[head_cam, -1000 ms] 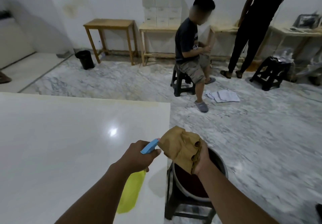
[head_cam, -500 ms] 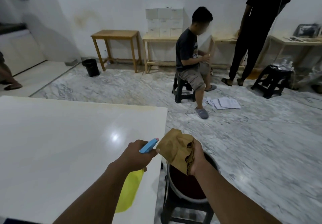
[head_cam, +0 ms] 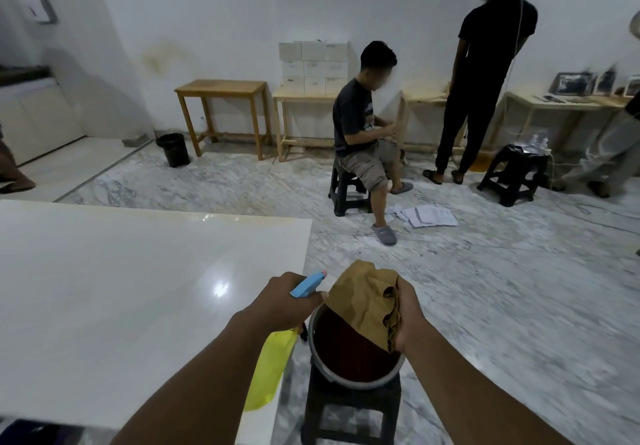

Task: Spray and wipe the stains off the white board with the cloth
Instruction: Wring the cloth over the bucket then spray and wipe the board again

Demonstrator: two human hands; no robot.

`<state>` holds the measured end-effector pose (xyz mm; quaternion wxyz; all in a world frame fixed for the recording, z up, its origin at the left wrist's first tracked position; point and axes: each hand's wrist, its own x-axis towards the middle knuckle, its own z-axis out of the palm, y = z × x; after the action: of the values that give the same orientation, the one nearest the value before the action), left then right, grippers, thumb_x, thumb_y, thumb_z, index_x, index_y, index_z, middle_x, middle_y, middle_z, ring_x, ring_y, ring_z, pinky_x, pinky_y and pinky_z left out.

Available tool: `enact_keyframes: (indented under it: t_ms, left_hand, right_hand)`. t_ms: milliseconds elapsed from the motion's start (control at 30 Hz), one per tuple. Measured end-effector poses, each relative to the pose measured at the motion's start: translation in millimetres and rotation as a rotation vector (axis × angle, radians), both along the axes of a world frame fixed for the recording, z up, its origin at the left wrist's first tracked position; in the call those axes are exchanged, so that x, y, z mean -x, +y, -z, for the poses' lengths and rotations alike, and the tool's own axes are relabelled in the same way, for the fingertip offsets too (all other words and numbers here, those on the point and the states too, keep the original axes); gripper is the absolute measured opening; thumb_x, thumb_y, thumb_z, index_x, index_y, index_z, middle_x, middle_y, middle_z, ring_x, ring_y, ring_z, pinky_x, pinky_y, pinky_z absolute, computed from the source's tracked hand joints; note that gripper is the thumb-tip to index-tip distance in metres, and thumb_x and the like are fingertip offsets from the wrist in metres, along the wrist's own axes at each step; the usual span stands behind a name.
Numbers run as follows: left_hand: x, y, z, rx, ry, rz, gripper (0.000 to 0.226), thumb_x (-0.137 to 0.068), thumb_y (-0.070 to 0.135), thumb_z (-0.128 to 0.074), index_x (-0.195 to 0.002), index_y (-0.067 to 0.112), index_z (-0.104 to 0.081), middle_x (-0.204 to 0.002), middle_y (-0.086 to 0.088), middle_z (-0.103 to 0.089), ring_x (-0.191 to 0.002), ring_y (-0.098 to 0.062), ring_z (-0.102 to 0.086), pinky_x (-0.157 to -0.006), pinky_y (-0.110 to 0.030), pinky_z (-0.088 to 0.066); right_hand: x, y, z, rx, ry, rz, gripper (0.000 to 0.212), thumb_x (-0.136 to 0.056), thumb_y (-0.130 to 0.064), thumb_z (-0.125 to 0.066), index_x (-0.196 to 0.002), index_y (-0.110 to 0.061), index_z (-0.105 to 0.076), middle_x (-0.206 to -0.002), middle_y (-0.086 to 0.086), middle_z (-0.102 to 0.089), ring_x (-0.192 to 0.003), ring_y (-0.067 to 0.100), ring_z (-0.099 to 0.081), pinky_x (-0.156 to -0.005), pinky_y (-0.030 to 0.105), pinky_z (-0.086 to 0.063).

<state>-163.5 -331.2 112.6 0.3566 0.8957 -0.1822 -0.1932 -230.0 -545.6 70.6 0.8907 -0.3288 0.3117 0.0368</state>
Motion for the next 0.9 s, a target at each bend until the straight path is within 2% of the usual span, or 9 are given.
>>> enact_keyframes:
  t_ms: [233, 367, 467, 567, 667, 700, 800, 833, 900]
  left_hand:
    - [-11, -75, -15, -0.012, -0.009, -0.027, 0.041, -0.093, 0.052, -0.071, -0.072, 0.019, -0.057, -0.068, -0.003, -0.060, -0.072, -0.034, -0.074, -0.069, -0.038, -0.054]
    - [-30, -124, -25, 0.018, -0.046, -0.117, 0.042, -0.093, 0.052, -0.072, -0.084, 0.011, -0.066, -0.086, -0.018, -0.074, -0.080, -0.039, -0.078, -0.080, -0.050, -0.064]
    - [-39, -164, -22, 0.045, -0.074, -0.191, 0.037, -0.095, 0.046, -0.072, -0.079, 0.014, -0.062, -0.078, -0.013, -0.071, -0.067, -0.031, -0.078, -0.065, -0.037, -0.064]
    - [-37, -201, -14, 0.065, -0.058, -0.234, 0.040, -0.096, 0.044, -0.072, -0.076, 0.013, -0.057, -0.065, -0.004, -0.061, -0.051, -0.021, -0.073, -0.052, -0.023, -0.054]
    - [-40, -231, -5, 0.072, -0.029, -0.294, 0.044, -0.094, 0.044, -0.074, -0.082, 0.003, -0.063, -0.074, -0.015, -0.067, -0.065, -0.036, -0.075, -0.062, -0.034, -0.058]
    - [-45, -242, -3, 0.075, -0.019, -0.320, 0.044, -0.094, 0.044, -0.074, -0.084, 0.002, -0.064, -0.078, -0.018, -0.069, -0.067, -0.036, -0.074, -0.064, -0.035, -0.059]
    - [-61, -259, -1, 0.091, 0.016, -0.341, 0.048, -0.093, 0.043, -0.076, -0.092, -0.004, -0.066, -0.082, -0.018, -0.070, -0.060, -0.026, -0.071, -0.061, -0.036, -0.063]
    - [-69, -265, 0, 0.079, 0.015, -0.337, 0.049, -0.093, 0.044, -0.077, -0.094, -0.004, -0.067, -0.084, -0.020, -0.072, -0.059, -0.025, -0.071, -0.065, -0.041, -0.064]
    - [-89, -277, 2, 0.041, 0.015, -0.335, 0.046, -0.092, 0.045, -0.077, -0.095, 0.000, -0.068, -0.092, -0.025, -0.076, -0.054, -0.022, -0.070, -0.068, -0.041, -0.065]
  right_hand:
    - [-8, -80, -11, -0.015, -0.047, -0.046, 0.041, -0.089, -0.034, -0.061, -0.113, -0.002, -0.072, -0.116, 0.019, -0.070, -0.116, 0.037, -0.061, -0.109, 0.049, -0.042]
    - [-25, -132, -20, 0.001, -0.129, -0.142, 0.021, -0.085, -0.031, -0.063, -0.080, -0.011, -0.068, -0.077, 0.009, -0.067, -0.081, 0.029, -0.064, -0.101, 0.043, -0.046]
    - [-41, -172, -35, -0.035, -0.182, -0.215, 0.021, -0.080, -0.031, -0.067, -0.066, -0.017, -0.059, -0.061, 0.002, -0.057, -0.059, 0.021, -0.058, -0.079, 0.035, -0.049]
    - [-57, -211, -42, -0.045, -0.179, -0.276, 0.014, -0.073, -0.025, -0.072, -0.072, -0.011, -0.070, -0.069, 0.005, -0.066, -0.065, 0.024, -0.067, -0.078, 0.037, -0.059]
    - [-80, -245, -41, -0.086, -0.218, -0.275, 0.057, -0.037, -0.012, -0.098, -0.086, -0.011, -0.069, -0.083, 0.005, -0.065, -0.085, 0.022, -0.063, -0.105, 0.038, -0.046]
    - [-89, -255, -44, -0.103, -0.226, -0.295, 0.061, -0.032, -0.011, -0.099, -0.086, -0.010, -0.070, -0.084, 0.006, -0.065, -0.086, 0.024, -0.063, -0.105, 0.039, -0.045]
    - [-105, -264, -51, -0.070, -0.230, -0.382, 0.021, -0.068, -0.020, -0.079, -0.082, -0.006, -0.071, -0.077, 0.011, -0.070, -0.071, 0.028, -0.070, -0.075, 0.045, -0.059]
    - [-113, -267, -54, -0.041, -0.198, -0.367, 0.021, -0.082, -0.023, -0.064, -0.077, -0.004, -0.071, -0.072, 0.012, -0.070, -0.065, 0.027, -0.071, -0.066, 0.043, -0.062]
    - [-135, -276, -55, -0.047, -0.173, -0.362, 0.045, -0.097, -0.027, -0.046, -0.068, -0.003, -0.072, -0.063, 0.011, -0.068, -0.055, 0.025, -0.069, -0.053, 0.038, -0.061]
